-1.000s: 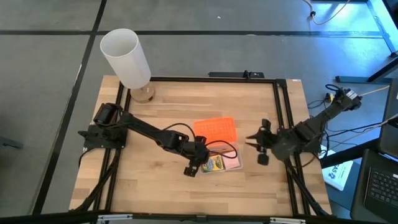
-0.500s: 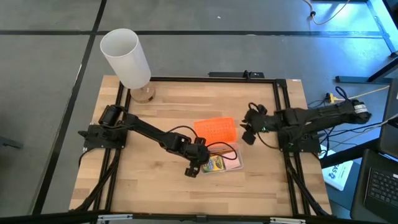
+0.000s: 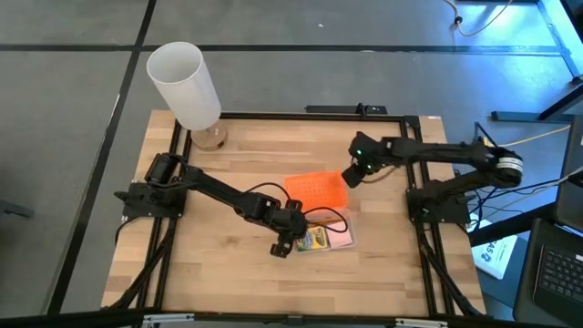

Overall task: Pack school essentials
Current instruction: Close the orange supply box

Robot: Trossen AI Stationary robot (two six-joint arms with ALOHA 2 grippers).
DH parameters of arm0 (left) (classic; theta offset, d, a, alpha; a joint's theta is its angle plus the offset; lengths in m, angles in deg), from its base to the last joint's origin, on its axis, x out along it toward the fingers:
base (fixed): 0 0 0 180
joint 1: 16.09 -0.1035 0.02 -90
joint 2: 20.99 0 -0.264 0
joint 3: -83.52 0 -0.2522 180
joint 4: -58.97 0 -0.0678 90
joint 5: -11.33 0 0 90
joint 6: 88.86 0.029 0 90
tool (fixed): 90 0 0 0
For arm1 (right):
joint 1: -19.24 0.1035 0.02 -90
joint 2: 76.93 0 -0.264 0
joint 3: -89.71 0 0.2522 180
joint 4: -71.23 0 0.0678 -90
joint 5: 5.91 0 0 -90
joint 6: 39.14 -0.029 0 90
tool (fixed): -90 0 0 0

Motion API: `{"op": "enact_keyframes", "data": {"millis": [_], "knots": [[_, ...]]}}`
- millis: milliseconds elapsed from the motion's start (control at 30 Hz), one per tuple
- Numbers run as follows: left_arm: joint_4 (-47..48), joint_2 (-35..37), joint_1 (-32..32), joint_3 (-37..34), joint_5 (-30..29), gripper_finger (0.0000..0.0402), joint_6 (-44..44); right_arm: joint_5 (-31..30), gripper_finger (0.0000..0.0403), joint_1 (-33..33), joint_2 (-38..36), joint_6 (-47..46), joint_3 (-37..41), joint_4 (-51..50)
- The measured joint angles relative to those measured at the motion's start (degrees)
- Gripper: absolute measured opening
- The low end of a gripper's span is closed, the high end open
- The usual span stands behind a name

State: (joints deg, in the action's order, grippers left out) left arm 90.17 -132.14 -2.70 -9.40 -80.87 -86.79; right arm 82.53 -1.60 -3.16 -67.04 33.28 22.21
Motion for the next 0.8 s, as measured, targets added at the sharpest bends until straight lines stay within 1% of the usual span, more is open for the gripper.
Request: {"op": "enact_keyframes", "data": {"millis": [133, 267, 467, 633, 800], "knots": [[0.82, -0.02, -0.22, 0.04, -0.06, 0.009, 0.13, 2.65, 0.0101, -4.63, 5.51, 1.79, 0.0, 3.17], [1.88, 0.0, -0.74, 0.04, -0.06, 0.009, 0.11, 7.68, 0.0101, -7.93, 10.45, 4.29, 0.0, 7.95], [2.13, 0.0, -1.52, 0.04, -0.02, 0.009, 0.11, 9.1, 0.0101, -9.51, 16.74, 6.44, 0.0, 10.45], [2.24, 0.0, -2.24, 0.04, 0.03, 0.009, 0.11, 12.33, 0.0101, -9.93, 19.02, 10.57, -0.28, 11.21], [2.5, 0.0, -3.01, 0.04, 0.05, 0.009, 0.11, 14.4, 0.0101, -9.91, 17.95, 14.22, -0.66, 11.8]]}}
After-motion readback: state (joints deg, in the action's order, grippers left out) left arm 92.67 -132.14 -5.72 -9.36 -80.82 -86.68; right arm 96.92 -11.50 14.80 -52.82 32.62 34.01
